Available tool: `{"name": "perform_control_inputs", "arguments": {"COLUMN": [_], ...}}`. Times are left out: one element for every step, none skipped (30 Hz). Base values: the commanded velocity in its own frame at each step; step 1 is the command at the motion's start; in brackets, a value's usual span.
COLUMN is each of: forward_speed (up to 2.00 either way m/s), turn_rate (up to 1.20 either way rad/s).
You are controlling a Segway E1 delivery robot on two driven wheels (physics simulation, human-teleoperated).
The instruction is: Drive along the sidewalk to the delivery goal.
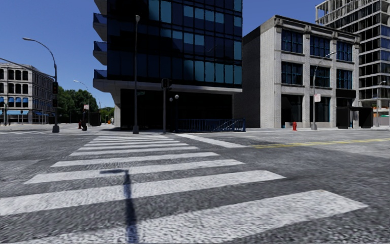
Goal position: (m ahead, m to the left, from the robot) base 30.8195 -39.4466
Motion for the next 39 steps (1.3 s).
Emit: {"name": "perform_control_inputs", "arguments": {"forward_speed": [2.0, 2.0, 2.0, 2.0, 2.0, 2.0, 2.0, 2.0, 2.0, 2.0, 2.0, 2.0, 2.0, 2.0, 2.0, 2.0, 2.0, 2.0, 2.0, 2.0, 2.0, 2.0, 2.0, 2.0, 2.0, 2.0, 2.0, 2.0, 2.0, 2.0, 2.0, 2.0, 2.0, 2.0, 2.0, 2.0, 2.0, 2.0, 2.0], "turn_rate": [0.0, 0.0, 0.0, 0.0, 0.0, 0.0, 0.0, 0.0, 0.05, 0.1, 0.14, 0.14, 0.16, 0.21, 0.23, 0.23, 0.23, 0.25, 0.32, 0.32, 0.36, 0.37, 0.37, 0.37, 0.37, 0.37, 0.37, 0.37, 0.37, 0.37, 0.37, 0.37, 0.37, 0.37, 0.38, 0.38, 0.38, 0.39, 0.39]}}
